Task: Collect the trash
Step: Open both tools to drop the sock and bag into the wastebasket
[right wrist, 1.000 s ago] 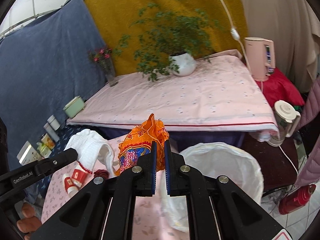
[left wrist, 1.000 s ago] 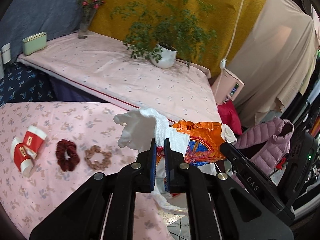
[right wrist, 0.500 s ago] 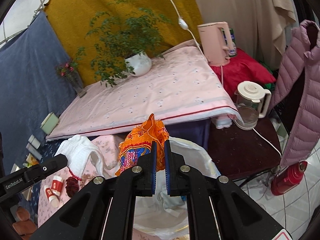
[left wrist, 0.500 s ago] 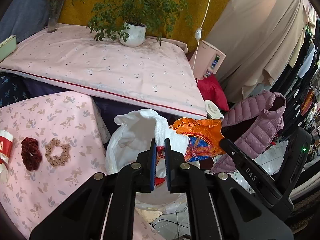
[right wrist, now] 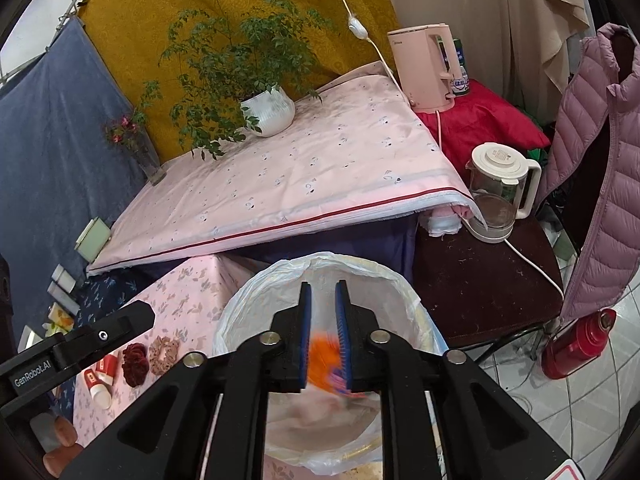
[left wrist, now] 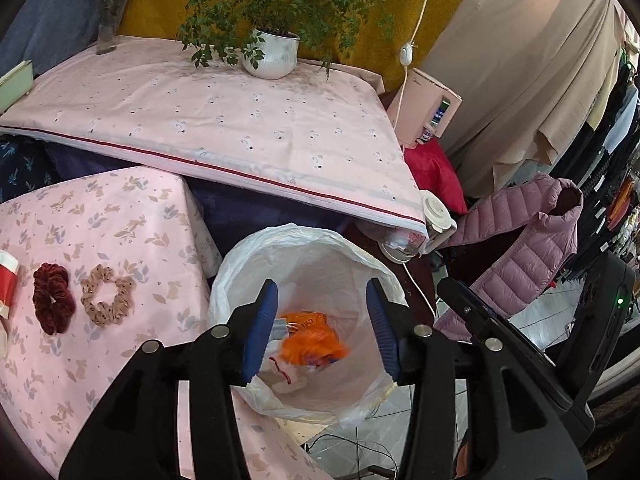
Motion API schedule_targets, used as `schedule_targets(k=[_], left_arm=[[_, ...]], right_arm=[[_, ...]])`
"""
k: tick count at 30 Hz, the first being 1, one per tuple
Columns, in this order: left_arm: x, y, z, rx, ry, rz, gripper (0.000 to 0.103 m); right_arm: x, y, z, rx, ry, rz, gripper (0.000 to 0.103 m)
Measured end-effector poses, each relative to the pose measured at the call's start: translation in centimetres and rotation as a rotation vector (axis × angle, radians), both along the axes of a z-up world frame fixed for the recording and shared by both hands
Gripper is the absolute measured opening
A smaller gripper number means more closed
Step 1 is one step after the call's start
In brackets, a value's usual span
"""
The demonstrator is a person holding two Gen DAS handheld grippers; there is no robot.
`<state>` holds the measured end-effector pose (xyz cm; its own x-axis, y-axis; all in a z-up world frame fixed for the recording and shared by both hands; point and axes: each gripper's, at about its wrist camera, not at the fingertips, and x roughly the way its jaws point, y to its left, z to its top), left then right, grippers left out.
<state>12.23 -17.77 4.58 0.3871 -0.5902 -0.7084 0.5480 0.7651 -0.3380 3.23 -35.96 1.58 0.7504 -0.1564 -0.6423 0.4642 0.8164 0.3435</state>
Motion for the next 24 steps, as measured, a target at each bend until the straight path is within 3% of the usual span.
schedule_targets(k=[9, 24], left_arm=[[0.9, 2.4, -0.4, 0.01, -0.007, 0.071, 0.044], [2.8, 9.0, -1.7, -0.002, 0.015, 0.213, 0.044]], right_arm=[[1.3, 2.0, 0.5, -0.018, 0.006, 0.048, 0.033], [4.2, 8.3, 0.7, -0.053, 0.036, 0.174, 0.035]])
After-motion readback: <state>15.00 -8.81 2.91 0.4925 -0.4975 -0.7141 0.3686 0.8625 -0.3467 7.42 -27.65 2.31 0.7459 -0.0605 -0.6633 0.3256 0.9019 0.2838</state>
